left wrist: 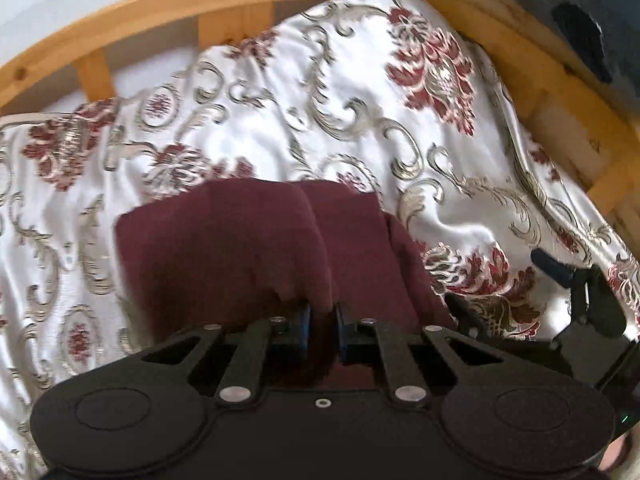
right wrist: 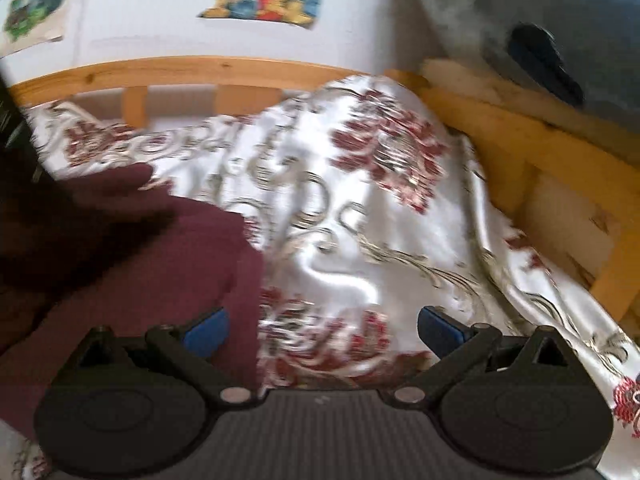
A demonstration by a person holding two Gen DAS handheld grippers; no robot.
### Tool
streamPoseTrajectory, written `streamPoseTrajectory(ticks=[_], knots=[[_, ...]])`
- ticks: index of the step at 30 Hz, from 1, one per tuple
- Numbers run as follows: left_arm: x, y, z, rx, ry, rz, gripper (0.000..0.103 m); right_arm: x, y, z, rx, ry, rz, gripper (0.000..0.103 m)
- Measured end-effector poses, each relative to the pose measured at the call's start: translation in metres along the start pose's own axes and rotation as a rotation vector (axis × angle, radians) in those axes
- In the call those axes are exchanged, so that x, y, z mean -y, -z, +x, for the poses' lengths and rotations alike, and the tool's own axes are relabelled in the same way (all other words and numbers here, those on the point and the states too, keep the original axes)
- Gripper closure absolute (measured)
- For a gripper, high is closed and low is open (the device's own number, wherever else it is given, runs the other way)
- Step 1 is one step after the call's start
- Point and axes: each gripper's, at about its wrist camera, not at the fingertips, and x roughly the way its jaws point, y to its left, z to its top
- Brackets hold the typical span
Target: Fold small clothes
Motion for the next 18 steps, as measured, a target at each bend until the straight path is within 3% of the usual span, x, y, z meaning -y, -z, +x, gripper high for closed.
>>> streamPoseTrajectory(ticks=[2, 5, 6, 8, 11, 12, 14, 18], knots=[[0.001, 0.002, 0.004, 0.002, 0.035, -0.017, 0.089, 0.006, 0.0, 0.003, -0.006, 0.002, 0.024, 0.0], [-0.004, 0.003, 0.002, -0.012, 0.143, -0.074, 0.067, 0.008, 0.002, 0.004, -0.005, -0.001, 0.03, 0.0], [-0.004, 0.002, -0.001, -0.006, 0.168, -0.078, 0.064, 0.007, 0.001, 0.004, -0.006, -0.006, 0.027, 0.0], [-0.001, -0.001, -0.008, 0.013, 0.19, -0.055, 0.057, 0.004, 0.002, 0.005, -0.009, -0.017, 0.023, 0.0], [0.0, -0.005, -0.028, 0.069, 0.23, -0.029, 0.033, -0.003, 0.001, 0.005, -0.009, -0.029, 0.014, 0.0], [0.0, -0.005, -0.036, 0.1, 0.241, -0.018, 0.03, -0.004, 0.002, 0.005, -0.007, -0.034, 0.009, 0.0], [-0.001, -0.005, -0.052, 0.153, 0.236, 0.006, 0.027, -0.007, 0.003, 0.004, 0.0, -0.038, 0.006, 0.0], [-0.015, 0.0, -0.083, 0.254, 0.208, 0.044, 0.009, -0.007, 0.003, -0.003, 0.066, -0.054, 0.046, 0.0]])
